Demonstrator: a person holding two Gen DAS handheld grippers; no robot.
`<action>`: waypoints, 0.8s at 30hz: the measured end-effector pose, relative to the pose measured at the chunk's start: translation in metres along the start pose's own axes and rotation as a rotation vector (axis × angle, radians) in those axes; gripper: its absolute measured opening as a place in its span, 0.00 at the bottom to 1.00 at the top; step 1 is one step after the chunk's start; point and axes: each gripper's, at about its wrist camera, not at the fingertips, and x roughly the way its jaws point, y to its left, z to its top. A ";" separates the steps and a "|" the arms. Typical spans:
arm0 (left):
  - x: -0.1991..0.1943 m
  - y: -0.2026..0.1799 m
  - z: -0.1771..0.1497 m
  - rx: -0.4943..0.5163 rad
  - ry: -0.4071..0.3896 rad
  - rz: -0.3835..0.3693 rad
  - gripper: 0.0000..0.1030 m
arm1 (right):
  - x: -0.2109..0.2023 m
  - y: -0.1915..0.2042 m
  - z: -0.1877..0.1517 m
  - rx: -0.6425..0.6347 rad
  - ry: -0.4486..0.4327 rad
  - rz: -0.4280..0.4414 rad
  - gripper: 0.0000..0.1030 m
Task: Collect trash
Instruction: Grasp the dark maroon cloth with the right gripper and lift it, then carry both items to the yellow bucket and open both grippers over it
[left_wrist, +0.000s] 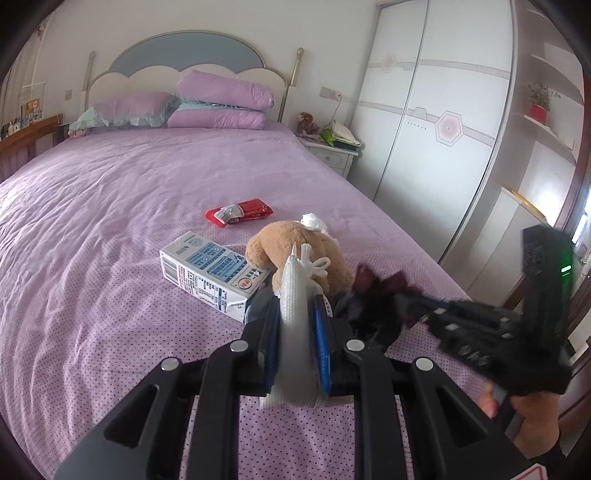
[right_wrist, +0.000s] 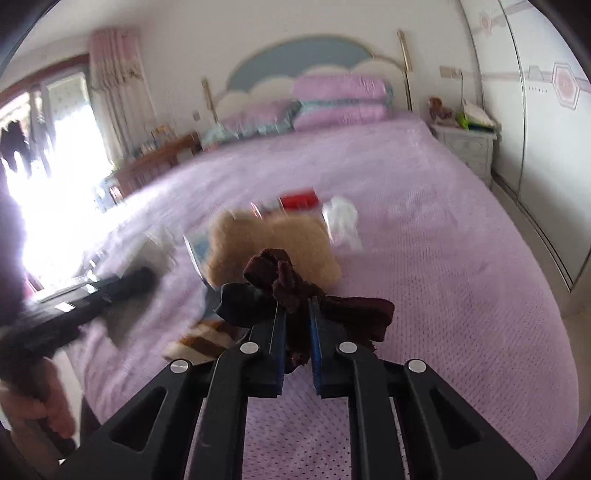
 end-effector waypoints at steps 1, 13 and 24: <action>0.000 0.000 0.000 -0.002 0.002 -0.001 0.18 | 0.004 -0.002 -0.003 0.009 0.014 0.007 0.11; 0.002 -0.021 0.004 0.046 0.001 -0.052 0.18 | -0.046 -0.011 -0.003 0.039 -0.107 -0.002 0.10; 0.030 -0.131 -0.004 0.203 0.072 -0.293 0.18 | -0.152 -0.065 -0.037 0.114 -0.224 -0.210 0.10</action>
